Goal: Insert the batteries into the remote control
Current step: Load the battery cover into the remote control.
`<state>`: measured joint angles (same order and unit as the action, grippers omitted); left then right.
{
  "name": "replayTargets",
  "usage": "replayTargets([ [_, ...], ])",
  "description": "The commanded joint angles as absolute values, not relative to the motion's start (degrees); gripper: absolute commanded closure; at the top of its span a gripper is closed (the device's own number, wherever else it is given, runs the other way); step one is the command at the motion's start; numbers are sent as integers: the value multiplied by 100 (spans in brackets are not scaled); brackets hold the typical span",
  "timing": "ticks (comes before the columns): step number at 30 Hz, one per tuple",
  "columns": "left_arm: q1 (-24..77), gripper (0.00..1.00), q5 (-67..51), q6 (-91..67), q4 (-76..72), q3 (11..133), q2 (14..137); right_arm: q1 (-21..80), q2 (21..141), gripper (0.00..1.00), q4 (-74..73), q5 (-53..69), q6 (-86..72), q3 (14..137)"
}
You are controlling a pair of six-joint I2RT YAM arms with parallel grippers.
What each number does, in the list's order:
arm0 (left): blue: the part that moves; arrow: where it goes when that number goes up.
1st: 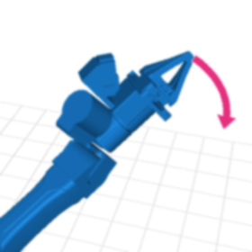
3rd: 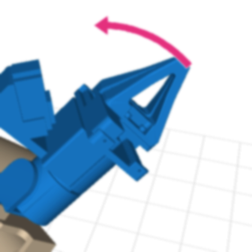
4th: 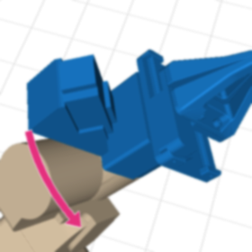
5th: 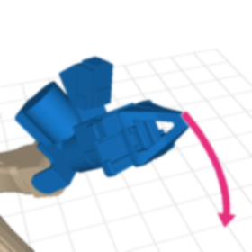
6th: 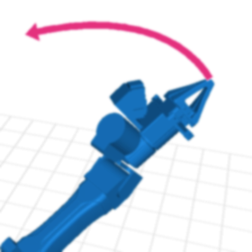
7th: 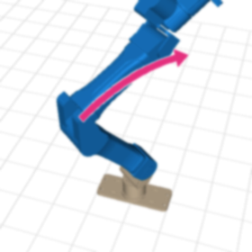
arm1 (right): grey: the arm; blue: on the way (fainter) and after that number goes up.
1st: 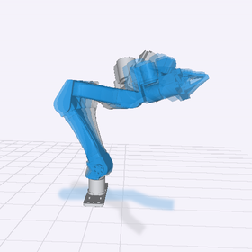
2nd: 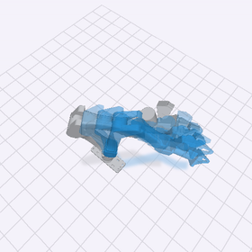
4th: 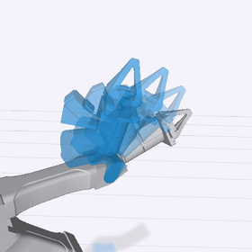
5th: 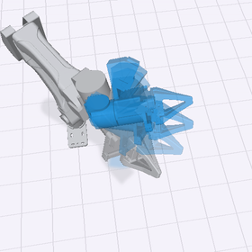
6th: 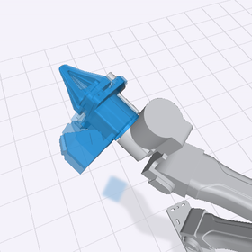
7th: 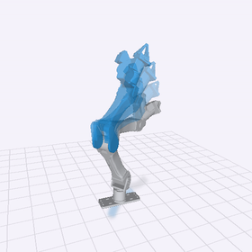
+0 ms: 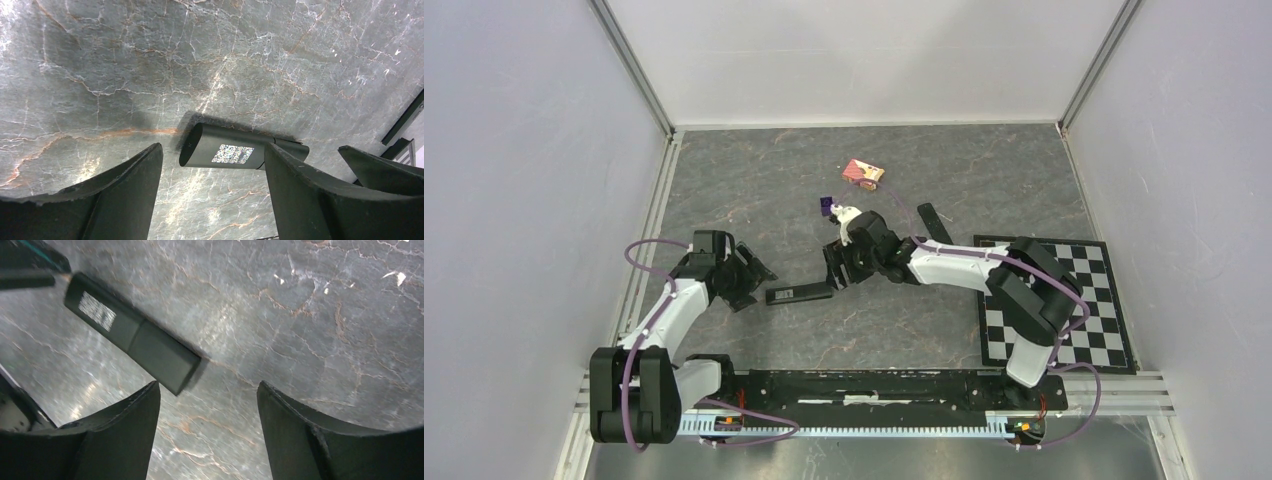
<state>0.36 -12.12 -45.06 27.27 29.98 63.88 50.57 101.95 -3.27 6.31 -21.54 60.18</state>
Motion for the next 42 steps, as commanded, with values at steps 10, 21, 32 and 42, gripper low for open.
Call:
replayTargets([
  [10,9,24,-1171,-4315,2593,2926,6559,5223,10529,41,504,316,-3555,6045],
  [21,11,25,-1173,-4346,2531,2883,6629,5440,10571,54,327,-26,-3455,5930],
  [32,9,28,-1270,-4437,2417,2761,6583,5506,10582,66,327,-330,-3446,5703],
  [42,9,45,-1534,-4566,2215,2567,6634,5545,10701,69,415,-18,-3650,5707],
])
